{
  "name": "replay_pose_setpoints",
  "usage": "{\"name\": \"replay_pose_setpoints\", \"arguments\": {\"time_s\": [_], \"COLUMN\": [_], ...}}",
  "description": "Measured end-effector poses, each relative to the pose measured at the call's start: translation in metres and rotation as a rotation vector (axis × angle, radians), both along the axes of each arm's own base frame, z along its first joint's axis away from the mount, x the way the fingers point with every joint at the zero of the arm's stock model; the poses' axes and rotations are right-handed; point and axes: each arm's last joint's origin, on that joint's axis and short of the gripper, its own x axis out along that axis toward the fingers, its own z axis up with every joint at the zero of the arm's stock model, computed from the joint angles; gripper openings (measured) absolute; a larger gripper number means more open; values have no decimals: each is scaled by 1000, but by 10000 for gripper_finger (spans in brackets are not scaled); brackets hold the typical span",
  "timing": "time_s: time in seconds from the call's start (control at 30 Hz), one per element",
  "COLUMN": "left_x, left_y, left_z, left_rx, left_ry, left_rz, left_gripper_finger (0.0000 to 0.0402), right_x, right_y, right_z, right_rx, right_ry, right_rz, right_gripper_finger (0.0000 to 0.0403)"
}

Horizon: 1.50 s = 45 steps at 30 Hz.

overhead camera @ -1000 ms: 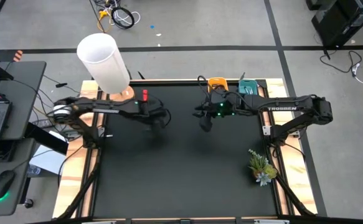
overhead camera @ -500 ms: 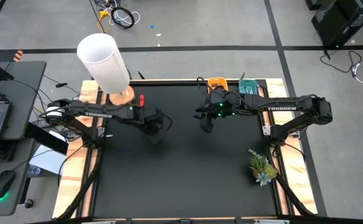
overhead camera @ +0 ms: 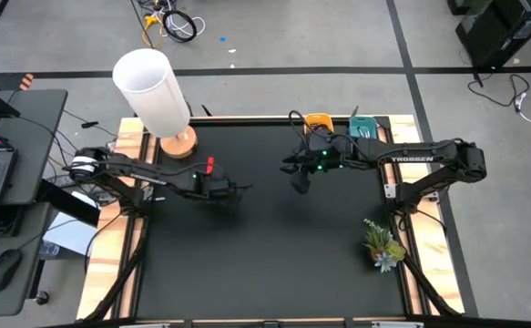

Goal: Sort batteries
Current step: Put the top silver battery into the blue bin

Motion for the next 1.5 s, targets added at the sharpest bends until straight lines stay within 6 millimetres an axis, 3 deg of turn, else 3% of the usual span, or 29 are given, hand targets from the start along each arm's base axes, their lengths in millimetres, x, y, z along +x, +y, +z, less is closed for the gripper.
{"name": "replay_pose_setpoints", "arguments": {"time_s": [0.27,0.5,0.67,1.07,1.33,1.5], "left_x": [1,-4,-11,3,11,10], "left_y": [-13,-35,-45,-55,-59,-59], "left_z": [-13,-19,-36,-93,-106,-108], "left_rx": [117,385,532,566,598,573], "left_ry": [-76,-186,-234,-213,-209,-186], "left_rz": [129,142,128,101,112,100], "left_gripper_finger": [190,190,190,190,184,150], "right_x": [1,3,5,4,3,1], "right_y": [2,8,9,11,12,13], "right_z": [1,3,5,5,3,5], "right_rx": [26,23,32,72,105,112], "right_ry": [-17,-37,-70,-64,-43,-48], "right_rz": [22,44,67,115,124,138], "right_gripper_finger": [151,151,151,151,151,151]}}
